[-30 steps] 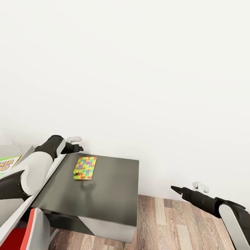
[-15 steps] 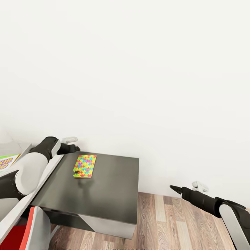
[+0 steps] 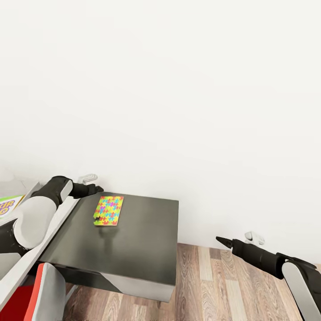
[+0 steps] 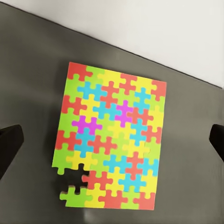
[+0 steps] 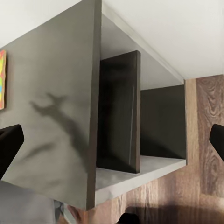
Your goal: Put all the toys in the child's room - the three board games (two on the bed and one on the table), the two jigsaw puzzles on the table, and the tennis ball on the table - inside the toy box on the table in the child's room.
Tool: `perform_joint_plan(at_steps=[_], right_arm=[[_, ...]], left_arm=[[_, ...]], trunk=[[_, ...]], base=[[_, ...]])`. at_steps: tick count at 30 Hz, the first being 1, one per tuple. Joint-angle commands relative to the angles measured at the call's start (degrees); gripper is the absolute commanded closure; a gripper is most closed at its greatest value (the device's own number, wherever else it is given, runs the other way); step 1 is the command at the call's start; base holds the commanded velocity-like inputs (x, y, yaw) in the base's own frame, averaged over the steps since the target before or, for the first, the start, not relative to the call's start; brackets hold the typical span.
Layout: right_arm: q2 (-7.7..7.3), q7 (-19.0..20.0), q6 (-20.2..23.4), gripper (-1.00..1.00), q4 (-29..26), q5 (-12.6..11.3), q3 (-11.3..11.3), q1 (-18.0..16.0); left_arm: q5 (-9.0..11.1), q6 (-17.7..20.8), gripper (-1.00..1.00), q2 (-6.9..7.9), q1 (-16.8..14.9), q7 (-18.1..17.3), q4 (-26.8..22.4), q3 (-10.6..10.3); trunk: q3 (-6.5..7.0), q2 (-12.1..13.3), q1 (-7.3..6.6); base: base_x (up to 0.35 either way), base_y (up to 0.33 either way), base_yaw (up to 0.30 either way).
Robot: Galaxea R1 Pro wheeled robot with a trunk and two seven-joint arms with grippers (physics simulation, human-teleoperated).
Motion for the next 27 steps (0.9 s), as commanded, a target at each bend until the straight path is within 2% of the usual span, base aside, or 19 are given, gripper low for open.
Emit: perform_joint_plan(at_steps=[1,16,27], right_arm=[[0.0,0.6,0.3,-1.0,0.0,0.5,-0.1,0.0],[0.0,0.7,0.3,-1.0,0.0,0.5,-0.1,0.0],[0.0,0.7,0.3,-1.0,0.0,0.5,-0.1,0.0]], left_arm=[[-0.6,0.2,-1.0,-0.01,0.0,-0.5,-0.1,0.4],[-0.7,-0.4,-1.0,0.02,0.0,-1.8,-0.6,0.6],[-0.8,-0.7,-1.0,0.02,0.0,-7.6,-1.1,0.6]], trunk=[[-0.2,-0.1,0.03],[-1.62,-0.1,0.03],[-2.65,-0.1,0.03]], base=[[0.0,0.0,0.0],[0.0,0.0,0.0],[0.0,0.0,0.0]])
